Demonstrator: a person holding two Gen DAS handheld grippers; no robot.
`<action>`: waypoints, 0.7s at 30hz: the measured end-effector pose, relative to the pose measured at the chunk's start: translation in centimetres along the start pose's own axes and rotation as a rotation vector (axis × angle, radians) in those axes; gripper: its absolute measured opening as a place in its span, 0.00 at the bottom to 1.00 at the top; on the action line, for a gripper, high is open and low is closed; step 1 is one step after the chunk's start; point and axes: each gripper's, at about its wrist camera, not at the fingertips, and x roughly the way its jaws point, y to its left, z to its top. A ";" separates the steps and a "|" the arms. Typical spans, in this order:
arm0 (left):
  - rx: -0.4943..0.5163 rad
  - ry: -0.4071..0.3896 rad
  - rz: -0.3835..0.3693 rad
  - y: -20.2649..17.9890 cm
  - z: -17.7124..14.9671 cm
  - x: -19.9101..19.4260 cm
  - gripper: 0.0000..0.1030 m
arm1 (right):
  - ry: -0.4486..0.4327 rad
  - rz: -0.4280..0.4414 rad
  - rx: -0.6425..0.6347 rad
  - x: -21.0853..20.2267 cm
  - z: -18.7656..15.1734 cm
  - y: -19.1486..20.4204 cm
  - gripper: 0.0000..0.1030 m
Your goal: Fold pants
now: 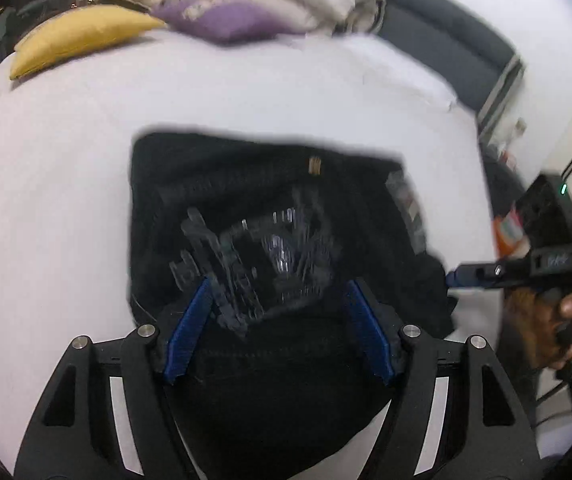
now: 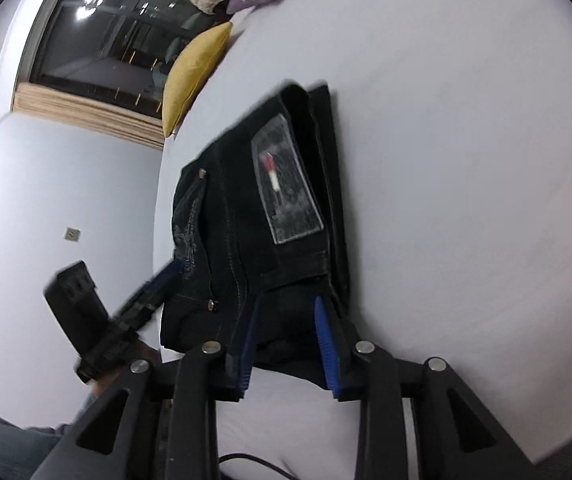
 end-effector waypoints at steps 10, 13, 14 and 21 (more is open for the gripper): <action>0.021 0.064 0.093 3.0 8.5 7.2 0.66 | -0.063 0.098 -0.102 5.5 9.3 5.8 0.75; 0.014 0.086 0.081 3.8 8.0 8.5 0.66 | -0.026 0.048 -0.015 8.3 10.2 2.7 0.62; 0.029 0.085 0.085 3.6 8.0 8.1 0.66 | -0.039 0.062 -0.013 7.9 10.1 2.6 0.60; -0.102 -0.010 0.096 5.9 6.5 0.6 0.73 | -0.148 -0.014 -0.094 0.5 6.3 4.1 0.82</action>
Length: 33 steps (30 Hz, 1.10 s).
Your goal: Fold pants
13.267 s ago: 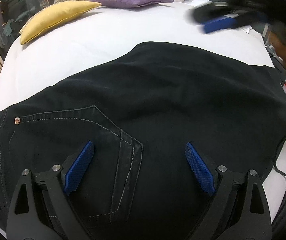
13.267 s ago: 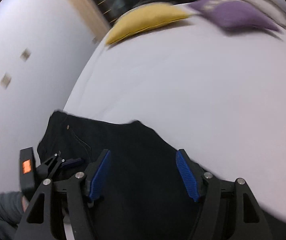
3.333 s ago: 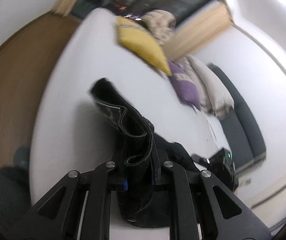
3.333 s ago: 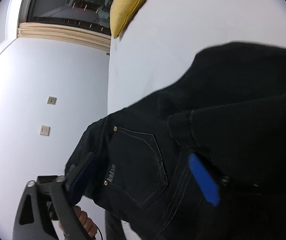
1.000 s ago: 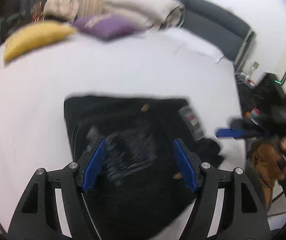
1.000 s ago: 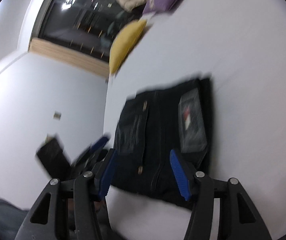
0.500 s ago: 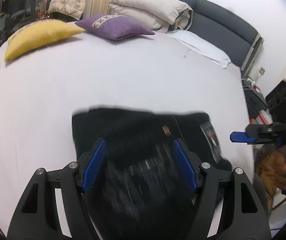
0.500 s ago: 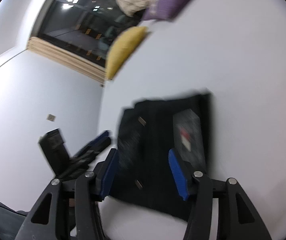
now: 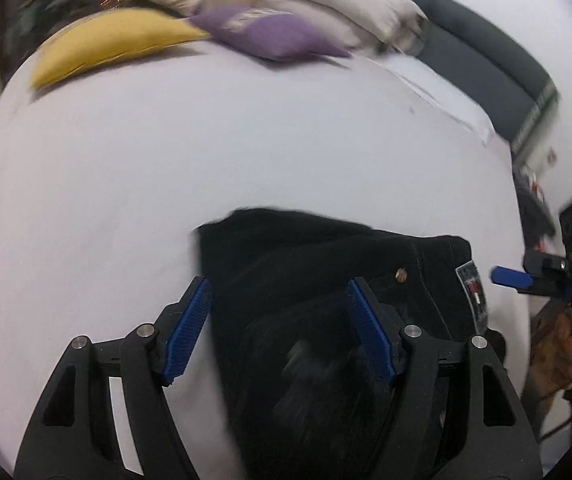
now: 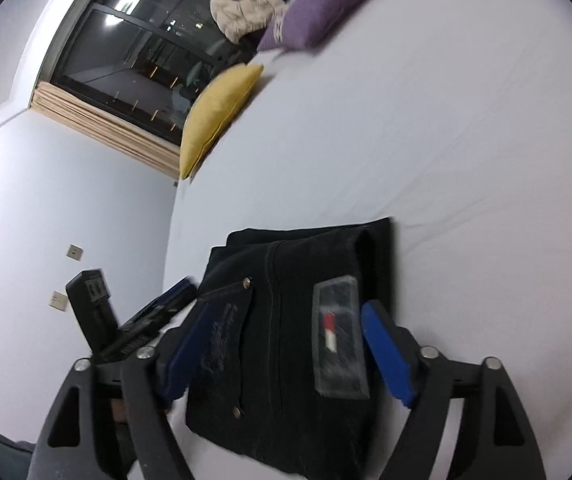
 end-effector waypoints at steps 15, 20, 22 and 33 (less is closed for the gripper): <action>-0.109 0.234 -0.097 2.1 -5.9 1.8 0.78 | 0.180 -0.028 0.087 3.0 -2.4 -4.8 0.81; -0.137 0.261 -0.145 2.0 -5.0 2.4 0.52 | 0.199 0.006 0.113 3.4 -2.0 -5.4 0.58; -0.125 0.266 -0.128 1.3 -4.7 2.6 0.44 | 0.209 -0.031 0.110 3.1 -2.1 -5.8 0.44; -0.084 0.164 -0.121 -0.1 -3.0 -0.9 0.15 | 0.117 -0.177 -0.120 0.5 -2.1 1.6 0.20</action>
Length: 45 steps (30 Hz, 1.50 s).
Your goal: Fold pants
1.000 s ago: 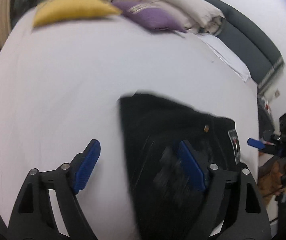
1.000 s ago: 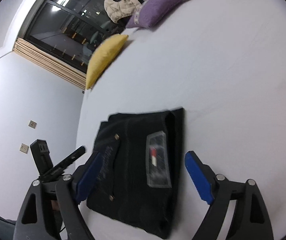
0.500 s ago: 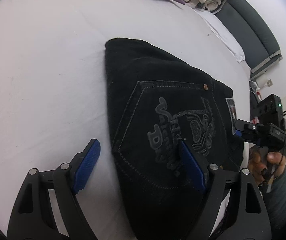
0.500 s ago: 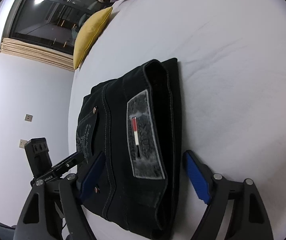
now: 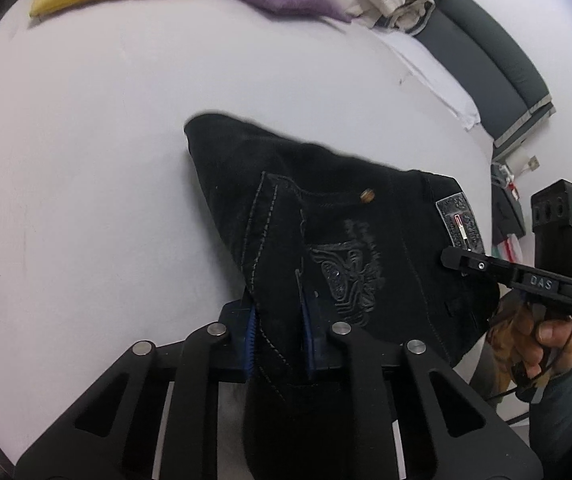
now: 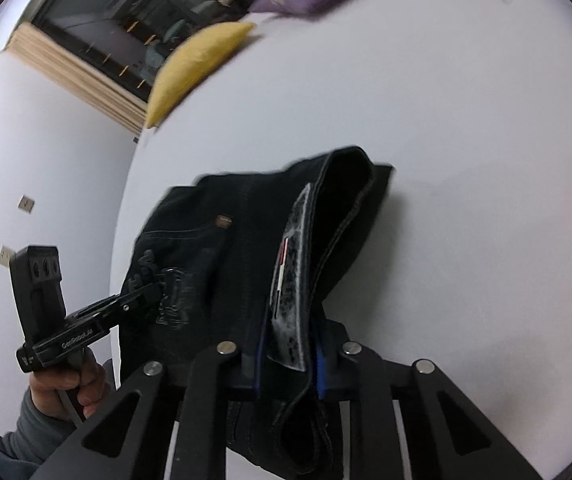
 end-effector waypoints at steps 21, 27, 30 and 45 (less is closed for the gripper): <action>0.009 -0.054 0.224 7.8 4.4 -0.7 0.74 | -0.029 -0.089 0.148 4.6 4.2 -2.4 0.75; 0.016 -0.257 0.293 5.7 1.6 -7.7 1.00 | -0.252 -0.181 0.164 -3.0 1.0 -2.7 0.78; 0.095 -0.479 0.369 1.9 0.1 -13.0 1.00 | -0.429 -0.272 0.046 -7.8 -0.3 0.7 0.78; 0.272 -0.970 0.593 -11.8 -6.5 -32.7 1.00 | -1.158 -0.447 -0.388 -25.2 -8.0 18.9 1.00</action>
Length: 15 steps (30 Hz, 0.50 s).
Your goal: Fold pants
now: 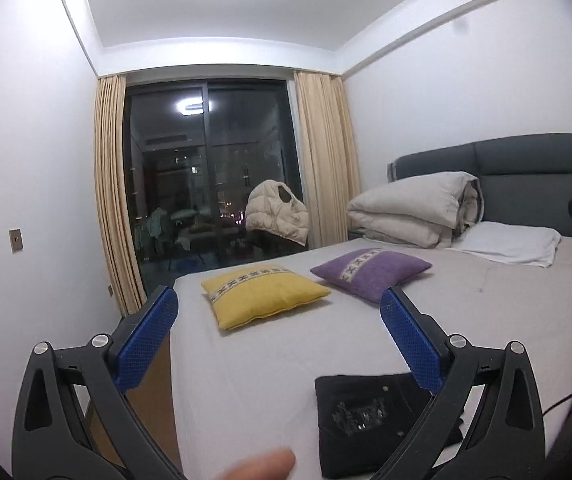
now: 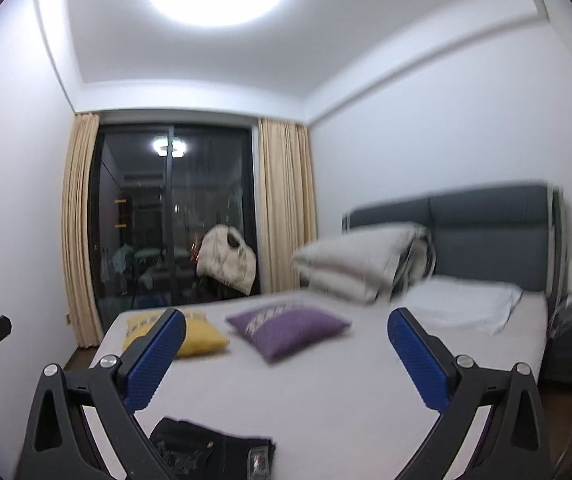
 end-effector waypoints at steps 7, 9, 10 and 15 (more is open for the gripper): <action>-0.052 0.260 0.051 -0.4 -0.9 1.7 1.00 | 0.082 0.041 0.020 -0.9 0.7 1.0 1.00; -0.102 0.371 0.021 -0.6 -2.4 3.0 1.00 | 0.136 0.035 0.037 -0.5 0.3 1.1 1.00; -0.111 0.415 0.010 -0.8 -3.2 3.5 1.00 | 0.164 0.035 0.040 -0.5 0.0 1.3 1.00; -0.113 0.597 -0.027 -2.2 -8.1 5.9 1.00 | 0.315 0.024 -0.014 0.6 -2.6 3.2 1.00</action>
